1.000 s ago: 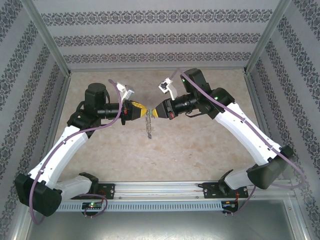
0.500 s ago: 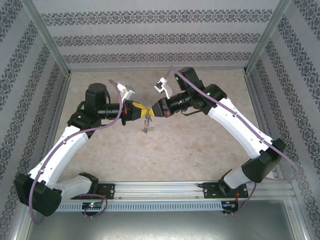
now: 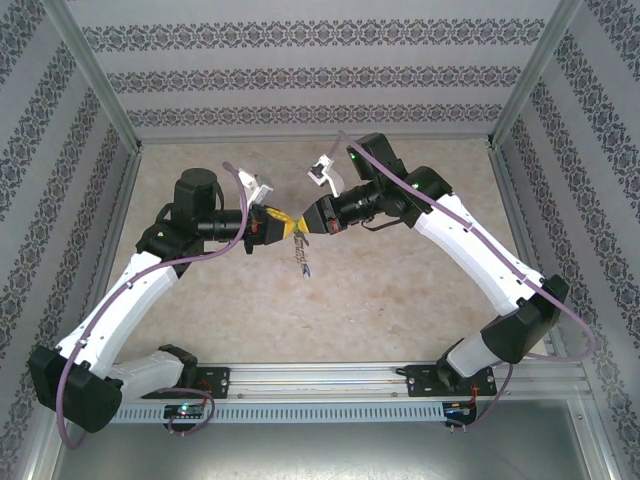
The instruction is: Put the keys on the keyring
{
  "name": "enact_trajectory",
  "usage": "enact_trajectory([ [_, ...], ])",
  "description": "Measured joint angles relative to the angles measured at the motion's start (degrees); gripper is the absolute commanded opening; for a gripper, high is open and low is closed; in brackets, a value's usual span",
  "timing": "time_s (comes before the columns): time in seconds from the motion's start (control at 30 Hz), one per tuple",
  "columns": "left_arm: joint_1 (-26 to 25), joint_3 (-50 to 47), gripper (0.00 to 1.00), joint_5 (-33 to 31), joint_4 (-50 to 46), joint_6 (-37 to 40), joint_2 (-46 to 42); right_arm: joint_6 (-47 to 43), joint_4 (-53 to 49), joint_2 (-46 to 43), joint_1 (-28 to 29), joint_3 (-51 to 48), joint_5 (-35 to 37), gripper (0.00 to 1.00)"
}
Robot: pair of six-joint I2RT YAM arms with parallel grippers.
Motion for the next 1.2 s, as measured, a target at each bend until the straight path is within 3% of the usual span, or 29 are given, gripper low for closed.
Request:
enact_trajectory([
  [0.33,-0.33,0.15,0.0,-1.44,-1.27,0.63,0.0,-0.02,-1.38,0.66,-0.04,0.33,0.13,0.0],
  [0.67,1.27,-5.88,0.0,-2.58,-0.96,-0.35,-2.01,1.66,0.68,-9.29,-6.69,-25.09,2.91,0.0],
  [0.9,2.43,-6.69,0.0,-2.71,-0.7,-1.57,-3.74,-0.39,-6.12,2.03,-7.96,-30.08,8.94,0.0],
  [1.2,2.43,-7.02,0.0,-2.73,0.17,-2.89,-4.26,-7.8,-15.82,21.11,-5.46,-20.13,21.59,0.0],
])
